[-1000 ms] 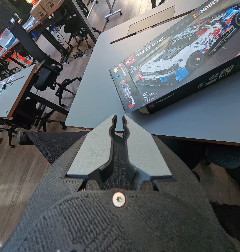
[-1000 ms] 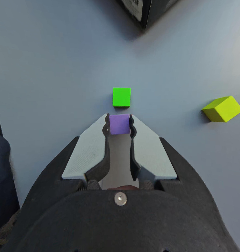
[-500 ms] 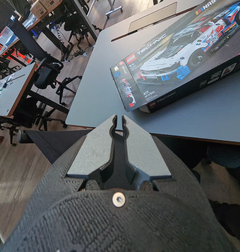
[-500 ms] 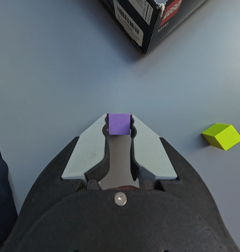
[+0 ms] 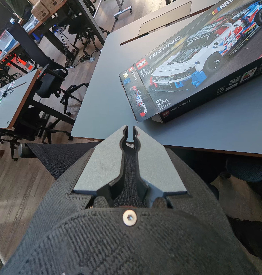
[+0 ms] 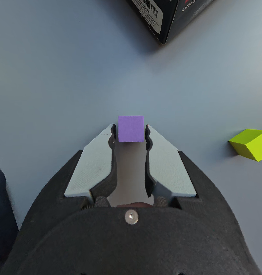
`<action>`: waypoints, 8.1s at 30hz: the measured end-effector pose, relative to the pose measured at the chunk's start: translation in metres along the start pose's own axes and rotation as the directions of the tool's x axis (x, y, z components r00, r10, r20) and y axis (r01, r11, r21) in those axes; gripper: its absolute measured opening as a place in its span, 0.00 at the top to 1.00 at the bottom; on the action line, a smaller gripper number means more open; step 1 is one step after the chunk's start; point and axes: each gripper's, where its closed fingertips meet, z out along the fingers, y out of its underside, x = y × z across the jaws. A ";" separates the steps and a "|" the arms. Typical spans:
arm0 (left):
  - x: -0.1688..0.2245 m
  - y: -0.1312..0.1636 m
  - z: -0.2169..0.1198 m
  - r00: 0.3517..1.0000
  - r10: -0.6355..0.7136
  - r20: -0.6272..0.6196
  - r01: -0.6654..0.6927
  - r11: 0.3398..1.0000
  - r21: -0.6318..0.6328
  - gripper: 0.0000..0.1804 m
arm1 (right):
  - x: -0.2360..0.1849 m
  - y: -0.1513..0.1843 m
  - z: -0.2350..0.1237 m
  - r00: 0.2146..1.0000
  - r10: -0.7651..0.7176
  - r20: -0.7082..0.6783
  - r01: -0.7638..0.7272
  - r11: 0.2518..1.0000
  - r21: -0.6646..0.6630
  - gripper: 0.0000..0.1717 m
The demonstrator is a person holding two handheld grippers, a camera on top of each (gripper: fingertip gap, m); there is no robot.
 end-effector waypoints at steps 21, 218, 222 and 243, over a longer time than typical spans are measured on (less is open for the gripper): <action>0.000 0.001 0.000 1.000 0.003 0.006 -0.003 1.000 -0.003 0.98 | 0.000 -0.012 -0.072 0.997 -0.012 0.076 -0.002 0.984 0.176 0.71; -0.001 -0.004 -0.004 1.000 0.008 0.025 -0.009 1.000 0.029 1.00 | 0.027 -0.020 -0.125 0.996 0.092 -0.013 -0.092 0.996 -0.006 0.87; -0.002 -0.004 -0.004 1.000 0.008 0.030 -0.009 1.000 0.030 1.00 | 0.030 -0.020 -0.127 0.996 0.087 -0.003 -0.087 0.996 -0.019 0.87; -0.003 -0.003 -0.005 0.999 0.011 0.041 -0.012 0.999 0.031 1.00 | 0.004 -0.016 -0.063 0.985 -0.168 0.032 0.171 0.959 -0.227 0.85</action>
